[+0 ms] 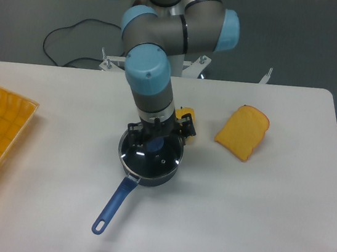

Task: Open the lid
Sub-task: 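Move the gripper over the saucepan and lower it onto the blue lid knob, then close the gripper around the blue knob of the glass lid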

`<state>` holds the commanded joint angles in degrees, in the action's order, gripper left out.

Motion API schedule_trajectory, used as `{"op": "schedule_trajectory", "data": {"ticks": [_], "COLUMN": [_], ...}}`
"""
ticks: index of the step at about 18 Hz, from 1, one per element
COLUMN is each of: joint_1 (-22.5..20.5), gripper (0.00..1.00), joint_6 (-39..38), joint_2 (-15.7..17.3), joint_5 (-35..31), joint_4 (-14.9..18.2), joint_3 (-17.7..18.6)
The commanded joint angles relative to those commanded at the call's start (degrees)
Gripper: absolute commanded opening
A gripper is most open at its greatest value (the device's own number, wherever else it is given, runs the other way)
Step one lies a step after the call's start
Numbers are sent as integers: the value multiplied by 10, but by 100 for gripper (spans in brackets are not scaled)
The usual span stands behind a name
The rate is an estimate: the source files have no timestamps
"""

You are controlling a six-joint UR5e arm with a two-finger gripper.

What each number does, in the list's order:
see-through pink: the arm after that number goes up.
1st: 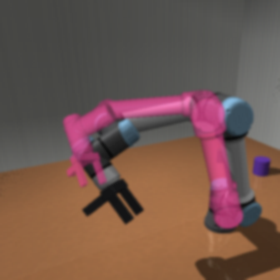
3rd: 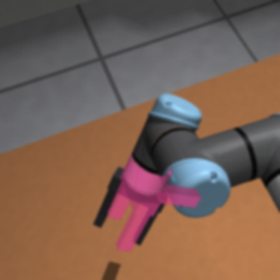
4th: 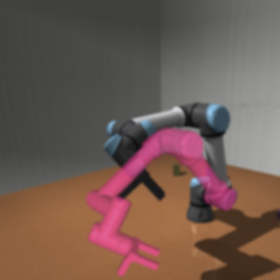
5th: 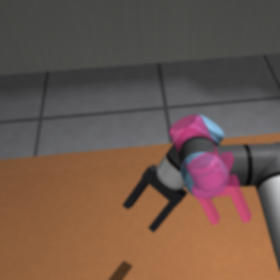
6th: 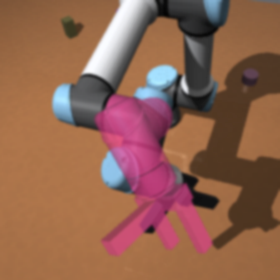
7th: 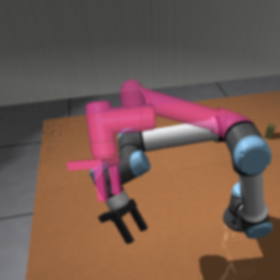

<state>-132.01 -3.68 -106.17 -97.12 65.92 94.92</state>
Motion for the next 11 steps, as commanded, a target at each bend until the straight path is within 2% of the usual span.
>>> {"op": "schedule_trajectory", "data": {"ticks": [4,11], "joint_1": [2,25], "gripper": [100,100], "joint_6": [-48,-82], "joint_2": [-2,-2], "joint_5": [1,-2], "joint_4": [0,1], "joint_3": [9,18]}}
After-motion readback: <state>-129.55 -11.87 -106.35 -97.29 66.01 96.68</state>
